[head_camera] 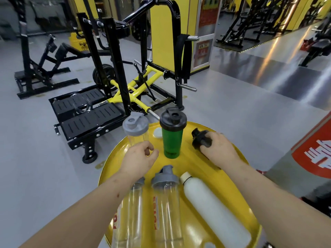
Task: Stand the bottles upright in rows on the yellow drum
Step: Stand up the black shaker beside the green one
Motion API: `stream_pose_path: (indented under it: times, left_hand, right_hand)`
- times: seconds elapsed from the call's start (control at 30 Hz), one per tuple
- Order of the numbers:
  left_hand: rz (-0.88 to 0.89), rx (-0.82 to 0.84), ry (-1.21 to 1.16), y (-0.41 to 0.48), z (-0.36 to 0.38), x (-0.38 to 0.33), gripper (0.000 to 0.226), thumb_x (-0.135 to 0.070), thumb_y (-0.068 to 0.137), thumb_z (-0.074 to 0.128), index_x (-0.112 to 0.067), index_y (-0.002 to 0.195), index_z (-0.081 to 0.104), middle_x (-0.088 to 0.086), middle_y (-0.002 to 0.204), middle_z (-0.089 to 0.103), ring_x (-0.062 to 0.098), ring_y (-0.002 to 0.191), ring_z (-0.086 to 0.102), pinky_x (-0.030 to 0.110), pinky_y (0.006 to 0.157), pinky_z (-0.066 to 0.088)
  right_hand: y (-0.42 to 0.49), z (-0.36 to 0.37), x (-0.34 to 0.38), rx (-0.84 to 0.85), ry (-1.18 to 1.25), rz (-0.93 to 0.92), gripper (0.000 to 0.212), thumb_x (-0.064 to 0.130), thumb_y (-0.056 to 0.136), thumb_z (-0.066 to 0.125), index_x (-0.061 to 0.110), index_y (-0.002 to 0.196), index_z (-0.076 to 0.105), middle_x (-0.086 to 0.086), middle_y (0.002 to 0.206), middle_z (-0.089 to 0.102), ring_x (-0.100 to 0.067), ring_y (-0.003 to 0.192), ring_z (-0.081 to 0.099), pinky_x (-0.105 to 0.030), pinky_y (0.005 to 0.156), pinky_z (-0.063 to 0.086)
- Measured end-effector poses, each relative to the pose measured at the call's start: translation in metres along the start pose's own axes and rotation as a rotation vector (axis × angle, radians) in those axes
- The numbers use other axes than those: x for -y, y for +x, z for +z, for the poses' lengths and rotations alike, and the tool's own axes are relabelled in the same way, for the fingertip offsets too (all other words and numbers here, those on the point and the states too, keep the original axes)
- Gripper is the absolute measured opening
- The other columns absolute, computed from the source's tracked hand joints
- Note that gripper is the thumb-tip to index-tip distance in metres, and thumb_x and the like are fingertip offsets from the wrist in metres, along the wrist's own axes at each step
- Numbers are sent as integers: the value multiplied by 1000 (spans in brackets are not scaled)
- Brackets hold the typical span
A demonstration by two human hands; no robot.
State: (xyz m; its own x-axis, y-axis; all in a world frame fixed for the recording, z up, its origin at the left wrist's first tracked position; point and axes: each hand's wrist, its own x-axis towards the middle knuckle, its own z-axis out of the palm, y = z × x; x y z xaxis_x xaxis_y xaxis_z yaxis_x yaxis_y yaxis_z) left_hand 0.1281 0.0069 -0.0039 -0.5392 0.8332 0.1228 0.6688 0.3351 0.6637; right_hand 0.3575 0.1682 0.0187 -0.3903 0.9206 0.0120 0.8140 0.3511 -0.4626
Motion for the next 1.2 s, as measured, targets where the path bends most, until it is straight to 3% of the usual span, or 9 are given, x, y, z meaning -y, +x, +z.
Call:
stream_pose_path:
  times: [0.13, 0.33, 0.6, 0.77, 0.93, 1.03, 1.2]
  left_hand:
    - [11, 29, 0, 3, 25, -24, 16, -45, 92, 67, -29, 95, 65, -9, 85, 61, 16, 82, 57, 30, 69, 42]
    - [-1, 76, 66, 5, 50, -46, 38, -48, 92, 68, -21, 120, 65, -4, 109, 62, 18, 96, 58, 33, 82, 49]
    - [-48, 21, 99, 12, 54, -41, 39, -52, 89, 69, -19, 108, 67, -3, 104, 60, 18, 93, 58, 33, 78, 48]
    - [-24, 35, 99, 10, 56, -41, 32, -52, 89, 70, -22, 100, 66, -4, 99, 59, 18, 89, 59, 34, 77, 49]
    - [-28, 31, 95, 9, 55, -42, 35, -55, 89, 68, -22, 102, 68, -5, 107, 58, 18, 91, 61, 33, 77, 48]
    - [-81, 4, 69, 11, 53, -39, 42, -55, 89, 70, -18, 111, 66, -1, 117, 57, 18, 91, 60, 32, 79, 46]
    - [-197, 4, -76, 14, 50, -39, 71, -53, 87, 75, -13, 137, 44, 9, 133, 60, 24, 107, 57, 35, 82, 45]
  right_hand:
    - [8, -6, -24, 20, -92, 13, 56, 43, 84, 68, 21, 134, 55, -5, 123, 55, -28, 111, 55, -35, 81, 44]
    - [18, -4, -45, 103, -187, 26, 72, 58, 79, 69, 19, 136, 49, -6, 121, 55, -27, 109, 55, -39, 87, 51]
    - [31, 3, -45, 183, -288, 52, 81, 74, 67, 69, 21, 125, 50, -3, 107, 58, -26, 98, 57, -42, 82, 56]
    - [35, 11, -44, 196, -336, 82, 84, 73, 66, 74, 20, 126, 49, -4, 108, 60, -26, 101, 58, -42, 86, 56]
    - [38, 14, -45, 183, -363, 100, 77, 69, 71, 75, 19, 125, 51, -4, 107, 61, -26, 102, 57, -42, 86, 56]
    - [38, 16, -46, 181, -327, 99, 73, 68, 71, 74, 21, 121, 53, -2, 102, 62, -26, 99, 57, -43, 85, 56]
    - [30, 14, -47, 86, -153, 92, 71, 61, 72, 77, 21, 124, 50, -3, 105, 60, -27, 101, 55, -44, 80, 56]
